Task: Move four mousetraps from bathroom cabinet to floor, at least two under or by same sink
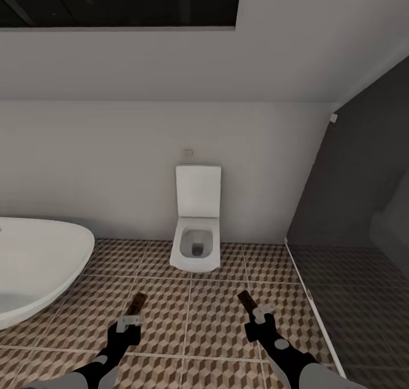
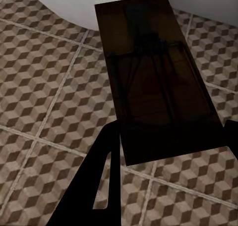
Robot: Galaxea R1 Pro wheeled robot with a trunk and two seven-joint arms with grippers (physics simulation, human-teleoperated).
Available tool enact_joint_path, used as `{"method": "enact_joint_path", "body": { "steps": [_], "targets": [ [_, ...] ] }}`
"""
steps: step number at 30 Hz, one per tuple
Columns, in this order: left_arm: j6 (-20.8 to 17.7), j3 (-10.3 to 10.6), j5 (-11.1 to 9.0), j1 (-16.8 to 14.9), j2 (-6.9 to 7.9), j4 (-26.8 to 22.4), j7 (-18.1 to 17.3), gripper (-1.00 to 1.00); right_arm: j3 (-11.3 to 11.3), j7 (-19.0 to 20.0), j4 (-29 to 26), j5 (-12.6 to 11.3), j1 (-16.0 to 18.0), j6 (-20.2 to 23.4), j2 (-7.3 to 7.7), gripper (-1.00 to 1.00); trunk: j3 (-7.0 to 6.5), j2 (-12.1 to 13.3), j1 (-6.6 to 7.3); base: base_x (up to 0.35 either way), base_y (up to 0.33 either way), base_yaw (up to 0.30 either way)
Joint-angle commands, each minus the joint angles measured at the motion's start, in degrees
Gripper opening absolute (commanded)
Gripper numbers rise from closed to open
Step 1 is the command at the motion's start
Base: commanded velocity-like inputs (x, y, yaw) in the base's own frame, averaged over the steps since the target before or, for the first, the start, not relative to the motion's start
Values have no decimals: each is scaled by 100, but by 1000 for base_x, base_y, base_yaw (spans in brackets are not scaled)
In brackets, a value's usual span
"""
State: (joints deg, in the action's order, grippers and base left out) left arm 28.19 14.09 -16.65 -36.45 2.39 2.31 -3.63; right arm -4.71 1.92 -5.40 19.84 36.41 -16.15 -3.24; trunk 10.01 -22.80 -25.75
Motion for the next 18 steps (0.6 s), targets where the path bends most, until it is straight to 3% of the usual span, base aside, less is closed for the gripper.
{"method": "enact_joint_path", "body": {
  "steps": [1, 9, 18],
  "targets": [
    [42, 32, -40, -5, -1, 24, -30, -100, -49, 26, 11, 18, 2, -44, -1, -100, 11, -12, -3, 0, 0, 0],
    [55, 32, -40, 19, -1, 24, -98, -100, -48, 27, 21, 15, -10, -456, -1, -100, 11, -12, -3, 0, 0, 0],
    [55, 32, -45, 24, -1, 15, -111, -100, -48, 15, 22, 17, -11, -515, 3, -100, 11, -12, -3, 0, 0, 0]
  ]
}}
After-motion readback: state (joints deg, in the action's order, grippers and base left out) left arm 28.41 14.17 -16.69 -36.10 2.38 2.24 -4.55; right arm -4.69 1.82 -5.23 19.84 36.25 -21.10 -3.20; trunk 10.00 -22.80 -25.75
